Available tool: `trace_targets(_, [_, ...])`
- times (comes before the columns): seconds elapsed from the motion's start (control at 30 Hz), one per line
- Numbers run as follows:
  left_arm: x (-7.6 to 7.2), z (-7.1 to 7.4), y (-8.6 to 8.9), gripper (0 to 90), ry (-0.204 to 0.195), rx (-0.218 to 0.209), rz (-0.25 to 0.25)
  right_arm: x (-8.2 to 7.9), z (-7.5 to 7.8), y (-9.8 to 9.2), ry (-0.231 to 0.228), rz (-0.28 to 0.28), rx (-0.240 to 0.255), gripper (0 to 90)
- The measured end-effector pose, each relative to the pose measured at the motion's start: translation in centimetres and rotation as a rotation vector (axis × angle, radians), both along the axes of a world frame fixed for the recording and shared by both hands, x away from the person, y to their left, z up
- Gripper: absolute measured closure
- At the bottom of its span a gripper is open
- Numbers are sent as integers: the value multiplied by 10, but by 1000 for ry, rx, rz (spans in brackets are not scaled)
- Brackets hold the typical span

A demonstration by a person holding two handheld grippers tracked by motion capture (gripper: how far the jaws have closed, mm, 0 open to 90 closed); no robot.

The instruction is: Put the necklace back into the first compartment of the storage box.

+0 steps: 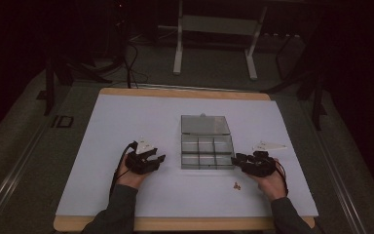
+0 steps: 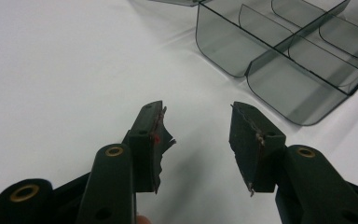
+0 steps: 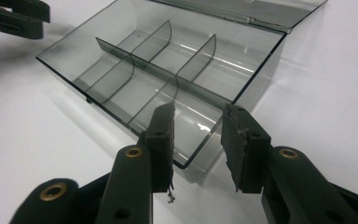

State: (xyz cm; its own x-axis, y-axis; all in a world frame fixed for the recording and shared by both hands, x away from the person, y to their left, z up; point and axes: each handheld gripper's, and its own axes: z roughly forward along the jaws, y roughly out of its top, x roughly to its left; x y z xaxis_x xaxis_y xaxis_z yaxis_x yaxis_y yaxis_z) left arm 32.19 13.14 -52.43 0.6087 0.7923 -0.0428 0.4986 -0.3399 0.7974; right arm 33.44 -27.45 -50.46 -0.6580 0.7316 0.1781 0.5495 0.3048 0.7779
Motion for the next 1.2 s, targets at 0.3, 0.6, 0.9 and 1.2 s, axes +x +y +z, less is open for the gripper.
trace_targets(0.3, [-6,-1,10,552,8,-18,20,-3,6,0,-2,44,-60,626])
trace_targets(0.6, [-5,-1,14,550,10,-46,30,-1,20,-7,16,82,-127,600])
trace_targets(0.9, [-3,-3,14,550,12,-21,31,3,28,-3,53,122,-237,590])
trace_targets(1.2, [-1,-5,12,549,16,-2,35,2,31,2,85,167,-326,592])
